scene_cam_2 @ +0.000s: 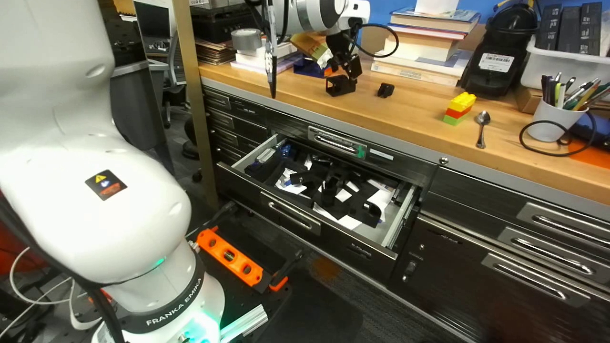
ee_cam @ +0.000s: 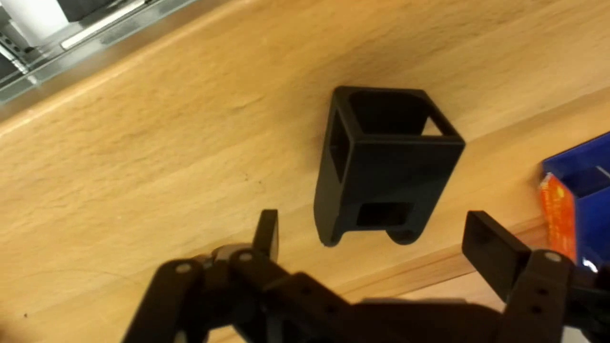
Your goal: Put the black objects in the drawer and close it
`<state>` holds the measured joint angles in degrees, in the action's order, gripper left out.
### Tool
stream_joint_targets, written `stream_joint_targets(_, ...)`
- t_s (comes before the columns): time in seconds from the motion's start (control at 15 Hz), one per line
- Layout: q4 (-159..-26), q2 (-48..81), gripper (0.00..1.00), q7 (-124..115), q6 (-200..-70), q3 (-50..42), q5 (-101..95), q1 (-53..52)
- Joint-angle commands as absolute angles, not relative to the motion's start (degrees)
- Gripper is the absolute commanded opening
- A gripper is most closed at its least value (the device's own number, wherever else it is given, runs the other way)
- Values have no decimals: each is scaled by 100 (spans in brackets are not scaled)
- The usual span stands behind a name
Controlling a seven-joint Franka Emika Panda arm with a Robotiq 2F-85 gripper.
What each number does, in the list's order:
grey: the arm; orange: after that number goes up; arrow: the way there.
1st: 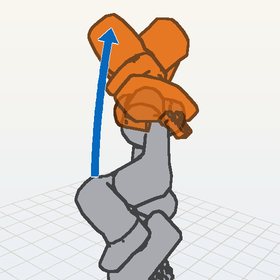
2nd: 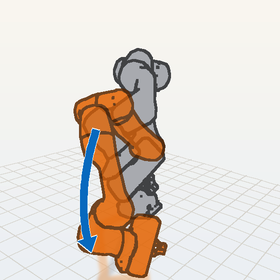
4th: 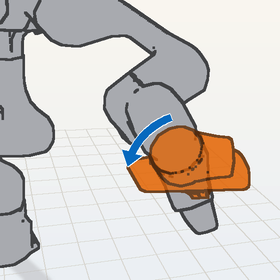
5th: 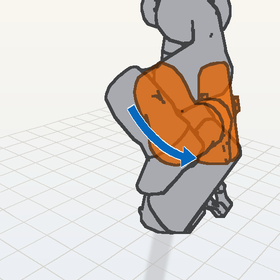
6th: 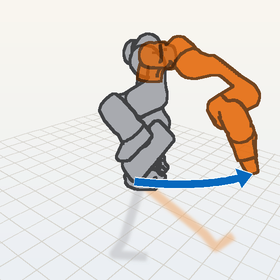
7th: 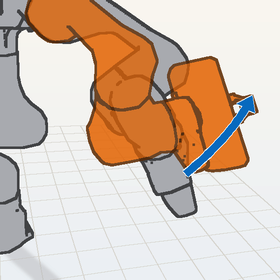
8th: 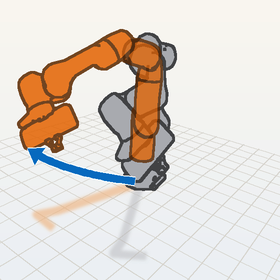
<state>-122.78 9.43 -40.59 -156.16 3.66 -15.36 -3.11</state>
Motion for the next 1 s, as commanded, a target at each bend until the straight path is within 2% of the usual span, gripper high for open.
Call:
stream_joint_targets(0.0, -11667, 1360, 100, -4586, -15236, -55, -2011, -716)
stream_joint_targets(0.2, -11432, 1563, 100, -4697, -14862, -241, -2072, -916)
stream_joint_targets(0.53, -11269, 1547, 100, -4478, -13453, -138, -1806, -1003)
stream_joint_targets(0.93, -11111, 1587, 100, -4227, -12978, 19, -1638, -963)
